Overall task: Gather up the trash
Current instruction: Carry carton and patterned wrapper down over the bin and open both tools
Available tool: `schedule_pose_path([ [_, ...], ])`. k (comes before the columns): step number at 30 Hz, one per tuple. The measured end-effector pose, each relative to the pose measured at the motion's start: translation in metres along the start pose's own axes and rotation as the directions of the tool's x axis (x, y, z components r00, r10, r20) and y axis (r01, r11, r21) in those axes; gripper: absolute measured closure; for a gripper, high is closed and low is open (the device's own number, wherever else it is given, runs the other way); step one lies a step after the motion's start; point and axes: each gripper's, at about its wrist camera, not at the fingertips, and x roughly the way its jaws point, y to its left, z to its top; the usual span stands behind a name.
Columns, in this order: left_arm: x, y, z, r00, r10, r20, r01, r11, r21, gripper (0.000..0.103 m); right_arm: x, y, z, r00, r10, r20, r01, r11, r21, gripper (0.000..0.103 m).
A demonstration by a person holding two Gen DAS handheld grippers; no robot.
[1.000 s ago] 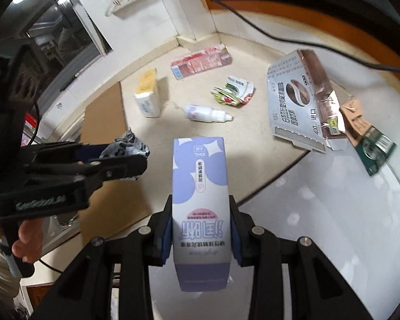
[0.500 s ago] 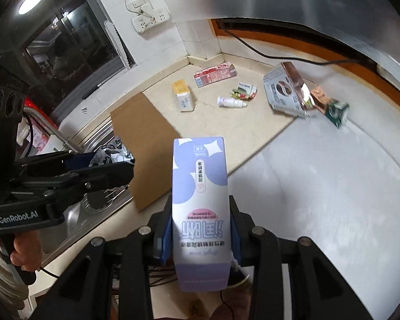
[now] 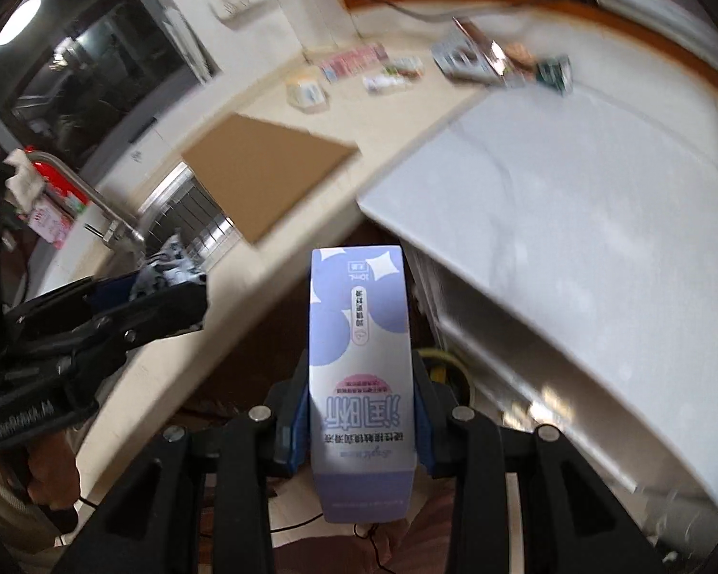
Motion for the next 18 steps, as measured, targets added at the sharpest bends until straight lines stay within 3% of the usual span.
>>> schedule_pose_path([
  [7,0.086,-0.002,-0.063,0.991,0.094,-0.096,-0.093,0.996,0.016,0.062,0.085,-0.026,-0.038,0.990,-0.106,-0.088,0.104,0.994,-0.029,0.068],
  [11,0.150,0.007,-0.101,0.984,0.095,-0.148,-0.099,0.995,-0.018,0.062,0.156,-0.051,-0.058,0.976,-0.159,-0.146,0.155,0.987,-0.042,0.067],
  [18,0.250,0.035,-0.143,0.977,0.117,-0.180,-0.134,0.987,-0.087,0.061,0.265,-0.083,-0.085,0.962,-0.147,-0.230,0.135,0.989,-0.067,0.067],
])
